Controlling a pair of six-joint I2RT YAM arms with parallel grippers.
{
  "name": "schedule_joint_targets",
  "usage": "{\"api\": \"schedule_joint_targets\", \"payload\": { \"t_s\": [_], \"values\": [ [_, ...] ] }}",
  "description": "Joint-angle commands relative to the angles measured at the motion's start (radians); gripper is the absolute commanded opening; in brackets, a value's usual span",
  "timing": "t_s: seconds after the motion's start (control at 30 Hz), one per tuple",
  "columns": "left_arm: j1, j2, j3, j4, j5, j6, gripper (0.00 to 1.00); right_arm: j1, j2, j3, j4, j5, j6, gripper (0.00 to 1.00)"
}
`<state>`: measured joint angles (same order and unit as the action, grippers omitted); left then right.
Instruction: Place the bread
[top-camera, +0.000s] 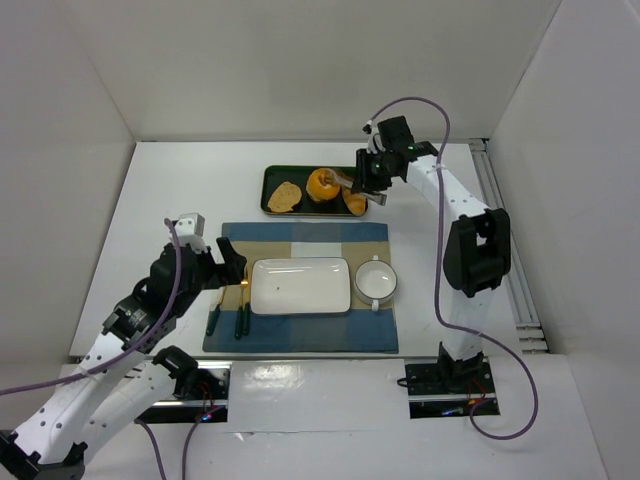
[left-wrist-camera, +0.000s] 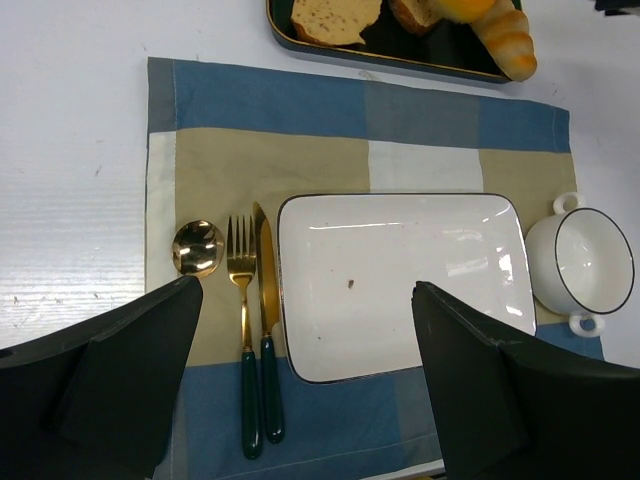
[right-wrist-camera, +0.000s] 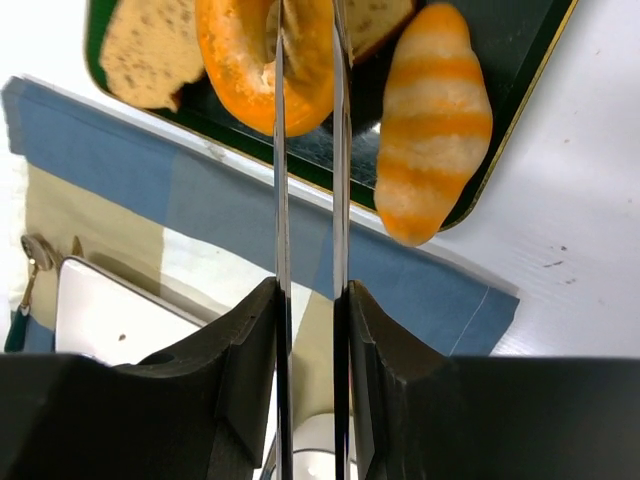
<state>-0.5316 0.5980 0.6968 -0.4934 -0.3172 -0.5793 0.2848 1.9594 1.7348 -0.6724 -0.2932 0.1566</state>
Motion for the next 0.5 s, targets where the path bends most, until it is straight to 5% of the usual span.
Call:
{"api": "schedule_joint_targets", "payload": {
  "t_s": [0.0,0.47],
  "values": [
    [0.005,0.002,-0.008,0.039,-0.011,0.012,1.0,0.031,-0.148,0.028,0.013,0.057,0.004,0.28],
    [0.005,0.078,0.023,0.093,-0.014,0.035,1.0,0.092,-0.43,-0.184,-0.038,0.126,0.004,0.25]
  ]
}}
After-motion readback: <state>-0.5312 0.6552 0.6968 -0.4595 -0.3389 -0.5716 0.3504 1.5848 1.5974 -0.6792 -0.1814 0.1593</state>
